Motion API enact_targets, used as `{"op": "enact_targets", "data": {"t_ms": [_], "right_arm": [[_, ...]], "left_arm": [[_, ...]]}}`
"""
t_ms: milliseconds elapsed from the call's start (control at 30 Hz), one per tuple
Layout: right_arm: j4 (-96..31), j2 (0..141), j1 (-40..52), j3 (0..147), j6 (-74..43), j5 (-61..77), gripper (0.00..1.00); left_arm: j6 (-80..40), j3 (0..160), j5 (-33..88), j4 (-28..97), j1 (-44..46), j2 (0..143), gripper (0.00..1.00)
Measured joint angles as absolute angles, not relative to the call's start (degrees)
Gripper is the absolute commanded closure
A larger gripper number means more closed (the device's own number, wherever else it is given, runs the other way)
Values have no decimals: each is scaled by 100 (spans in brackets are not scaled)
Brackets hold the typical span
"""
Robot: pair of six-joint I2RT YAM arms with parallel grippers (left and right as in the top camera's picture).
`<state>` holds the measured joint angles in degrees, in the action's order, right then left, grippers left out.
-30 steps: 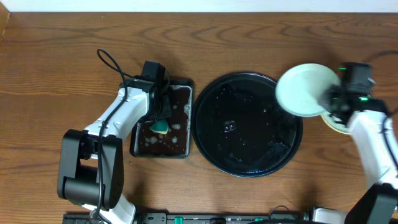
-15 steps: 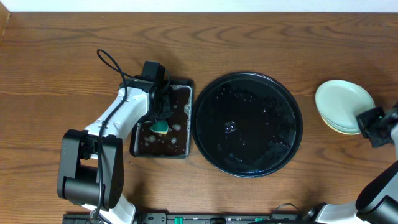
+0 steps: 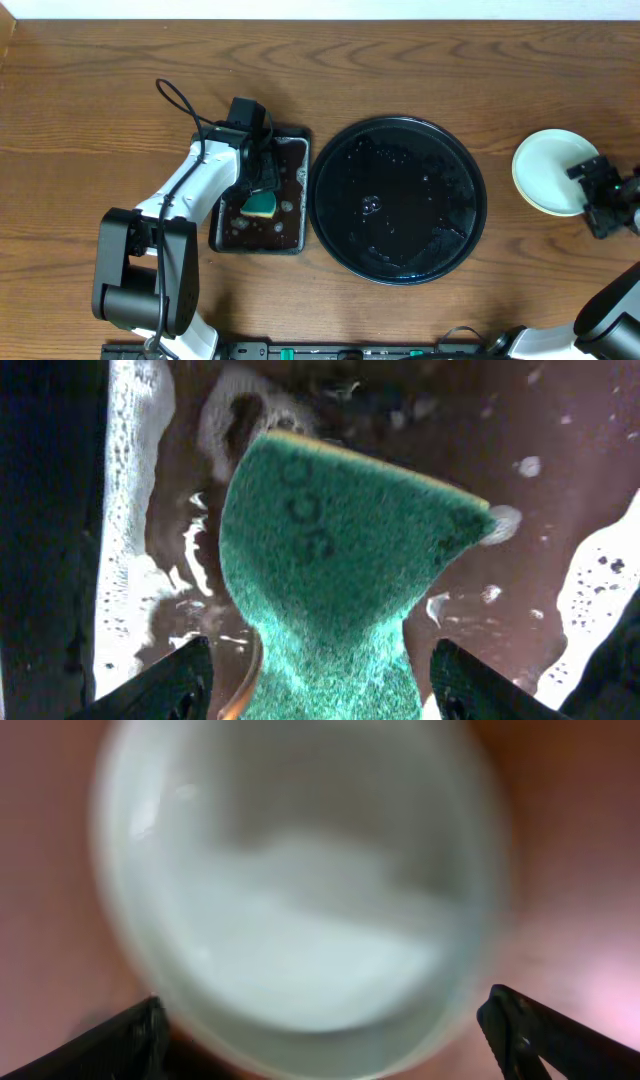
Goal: Clean dirty plates on tray and stack at the side
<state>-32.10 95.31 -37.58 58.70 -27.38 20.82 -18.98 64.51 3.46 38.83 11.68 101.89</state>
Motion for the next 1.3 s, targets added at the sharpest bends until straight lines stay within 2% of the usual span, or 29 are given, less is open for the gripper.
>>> {"op": "enact_targets", "data": {"t_ms": [167,333,500,667,900,1133,1300], "right_arm": [[-3096,9531,-3044,5870,-1697,2803,1],[-3085,9531,-1944,5870,-799,2871,1],[-3398,9456,-886,5870,-392,2167,1],[-3992,9032,-167,5870,-314,1251,1],[-4486,7907,165,5798,-320,799,1],[-3920,5951,180,4556,-322,694,1],[-3977,4421,180,3811,-322,659,1]], "left_arm": [[-1752,6464,346,3841,1168,10084,25],[-1643,6674,344,3876,1168,9476,20],[-1625,6879,257,4735,1168,8849,19],[-1691,6862,165,5636,1166,8809,19],[-1774,6392,128,5540,1166,8366,19],[-1796,5000,106,4423,1166,6383,19],[-1798,4160,91,4069,1162,4807,18]]}}
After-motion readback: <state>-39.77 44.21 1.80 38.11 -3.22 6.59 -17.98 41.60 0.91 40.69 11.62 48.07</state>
